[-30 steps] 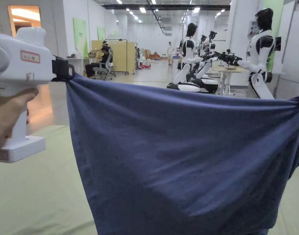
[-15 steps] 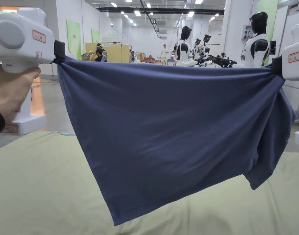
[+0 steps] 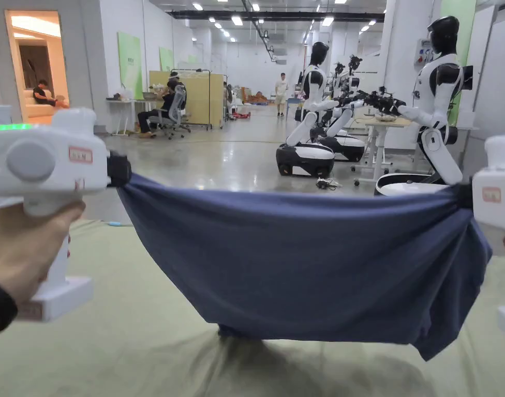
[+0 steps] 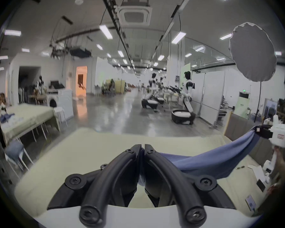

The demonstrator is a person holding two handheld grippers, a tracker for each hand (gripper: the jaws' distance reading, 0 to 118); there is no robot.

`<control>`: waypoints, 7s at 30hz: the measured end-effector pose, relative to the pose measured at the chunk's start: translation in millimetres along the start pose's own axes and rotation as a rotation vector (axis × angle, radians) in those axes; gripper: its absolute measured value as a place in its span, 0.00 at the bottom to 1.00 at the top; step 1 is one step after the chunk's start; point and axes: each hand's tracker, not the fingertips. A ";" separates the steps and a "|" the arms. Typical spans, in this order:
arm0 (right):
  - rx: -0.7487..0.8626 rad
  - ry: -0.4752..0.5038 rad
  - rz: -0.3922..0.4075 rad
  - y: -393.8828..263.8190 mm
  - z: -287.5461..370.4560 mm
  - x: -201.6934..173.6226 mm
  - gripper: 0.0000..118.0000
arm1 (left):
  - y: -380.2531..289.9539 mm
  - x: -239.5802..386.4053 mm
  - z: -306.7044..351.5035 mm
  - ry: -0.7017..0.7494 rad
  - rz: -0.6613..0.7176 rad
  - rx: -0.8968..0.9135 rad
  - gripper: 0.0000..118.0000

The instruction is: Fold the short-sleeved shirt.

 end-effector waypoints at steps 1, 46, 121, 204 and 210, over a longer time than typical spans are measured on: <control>-0.017 0.030 -0.012 -23.5 9.5 1.7 0.06 | -23.1 -2.1 10.5 -0.006 -0.008 -0.024 0.05; -0.041 0.104 -0.160 -232.2 311.5 -41.7 0.16 | -253.1 41.7 303.6 0.021 -0.086 0.054 0.08; -0.585 0.084 -0.065 -256.1 42.1 44.9 0.01 | -318.8 -18.5 205.1 0.039 0.138 -0.469 0.08; -0.554 0.005 -0.381 -348.2 257.2 101.1 0.70 | -331.0 -96.1 249.6 0.068 0.231 -0.336 0.31; -0.372 -0.025 -0.345 -306.3 287.7 95.0 0.79 | -281.3 -52.6 280.4 0.066 0.014 -0.114 0.49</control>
